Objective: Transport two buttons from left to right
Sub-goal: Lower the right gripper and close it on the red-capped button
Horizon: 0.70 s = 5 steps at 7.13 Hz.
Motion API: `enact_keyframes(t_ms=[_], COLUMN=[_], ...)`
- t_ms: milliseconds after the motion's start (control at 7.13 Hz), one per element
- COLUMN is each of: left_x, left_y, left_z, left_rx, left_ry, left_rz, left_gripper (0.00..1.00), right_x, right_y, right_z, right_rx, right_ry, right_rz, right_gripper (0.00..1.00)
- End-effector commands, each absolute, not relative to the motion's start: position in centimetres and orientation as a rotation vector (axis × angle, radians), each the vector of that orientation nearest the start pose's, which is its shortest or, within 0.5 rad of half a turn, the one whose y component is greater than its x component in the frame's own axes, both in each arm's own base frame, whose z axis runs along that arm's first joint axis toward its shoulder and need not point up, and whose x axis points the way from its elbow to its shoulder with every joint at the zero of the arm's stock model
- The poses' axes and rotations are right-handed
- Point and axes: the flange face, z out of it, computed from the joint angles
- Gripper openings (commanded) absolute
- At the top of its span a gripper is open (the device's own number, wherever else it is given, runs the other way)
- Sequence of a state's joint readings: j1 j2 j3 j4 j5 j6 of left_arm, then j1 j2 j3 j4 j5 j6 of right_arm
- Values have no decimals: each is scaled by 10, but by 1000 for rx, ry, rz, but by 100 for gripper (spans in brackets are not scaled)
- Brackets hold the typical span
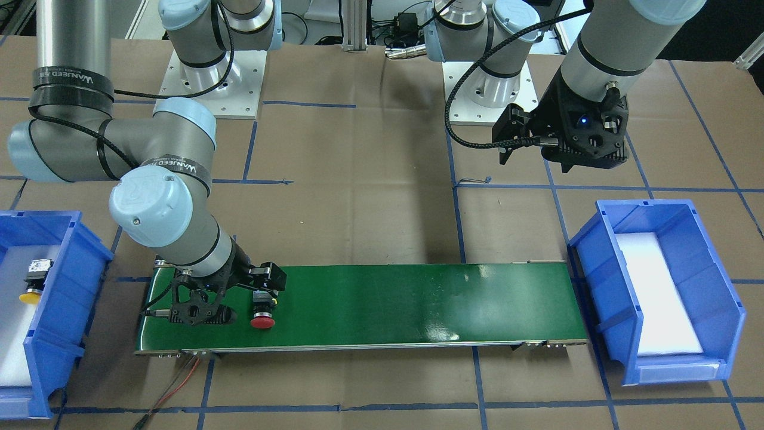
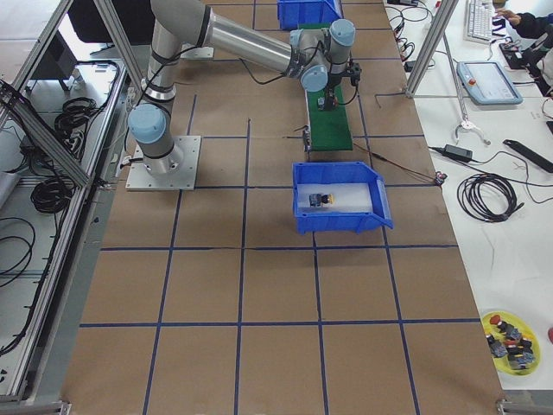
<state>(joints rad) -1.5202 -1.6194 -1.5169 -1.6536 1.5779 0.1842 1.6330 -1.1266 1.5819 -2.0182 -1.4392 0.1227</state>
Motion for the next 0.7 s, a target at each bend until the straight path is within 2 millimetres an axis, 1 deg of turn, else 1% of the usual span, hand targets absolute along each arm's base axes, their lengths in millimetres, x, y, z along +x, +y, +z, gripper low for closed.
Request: enact_keyframes(t_ms=[0,281,421,561], left_x=[-107,-107,-107,-107], left_y=[-511,-510,-510,-511], left_z=[482,482,483,483], left_rx=[210,212,212,212], left_ry=[3134,3134,3133,3135], left_rz=[123,121,119,116], left_gripper=[100,100,100,100], right_x=[186,183,182,176], right_y=[-626,-628,-628,-628], right_z=[264,253,253,252], right_rx=[99,100,94,89], right_ry=[3011,3029,3043,3097], right_rz=[42,62,63,65], right_gripper=[99,98,71,60])
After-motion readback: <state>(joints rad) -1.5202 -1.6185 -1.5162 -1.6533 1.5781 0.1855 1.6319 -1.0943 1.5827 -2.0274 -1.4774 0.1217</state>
